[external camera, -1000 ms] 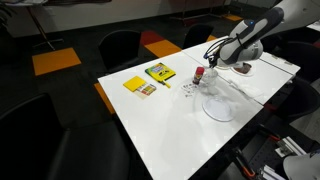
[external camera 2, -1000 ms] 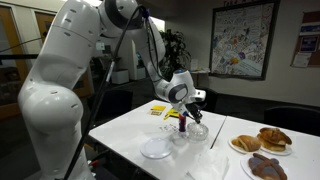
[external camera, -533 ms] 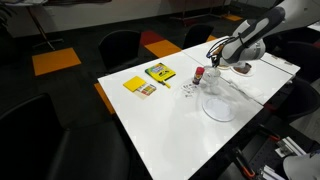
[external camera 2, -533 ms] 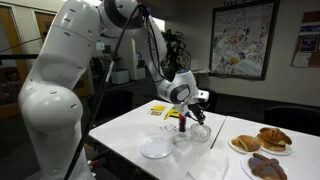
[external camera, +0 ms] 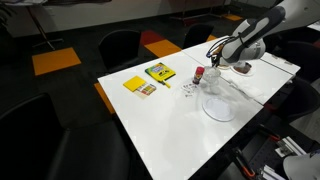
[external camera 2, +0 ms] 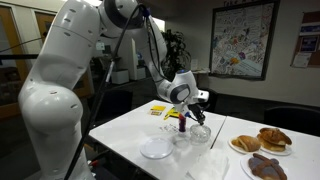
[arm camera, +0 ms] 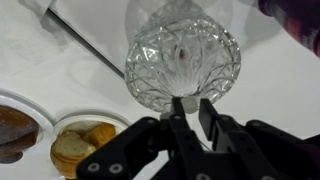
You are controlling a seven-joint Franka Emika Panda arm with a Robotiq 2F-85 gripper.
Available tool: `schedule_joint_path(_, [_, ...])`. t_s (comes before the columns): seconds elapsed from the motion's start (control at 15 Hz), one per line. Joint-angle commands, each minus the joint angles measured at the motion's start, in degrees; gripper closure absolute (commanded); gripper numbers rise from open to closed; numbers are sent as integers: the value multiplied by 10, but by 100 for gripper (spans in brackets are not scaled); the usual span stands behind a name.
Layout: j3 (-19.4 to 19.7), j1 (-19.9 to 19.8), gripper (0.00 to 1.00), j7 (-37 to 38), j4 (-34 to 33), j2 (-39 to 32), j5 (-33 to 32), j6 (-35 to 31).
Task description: Pick up the glass lid and put it on the glass bowl
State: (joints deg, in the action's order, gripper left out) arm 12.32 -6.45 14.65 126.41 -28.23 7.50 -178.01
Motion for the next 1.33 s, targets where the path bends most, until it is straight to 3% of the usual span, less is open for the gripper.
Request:
schedule_joint_path(0.0, [-13,-12,44,-11,-6,10,14,18])
schedule_joint_path(0.4, [10,7,3,-4,-29,11,6,36])
schedule_joint_path(0.47, [5,2,0,-7,-33,13,6,43])
schedule_joint_path(0.73, [-71,-50,0,-39,-55,31,30,100])
schedule_joint_path(1.0, [-122,-80,0,-74,-86,41,74,143])
schedule_joint_path(1.27, [-143,-93,0,-107,-121,37,116,178])
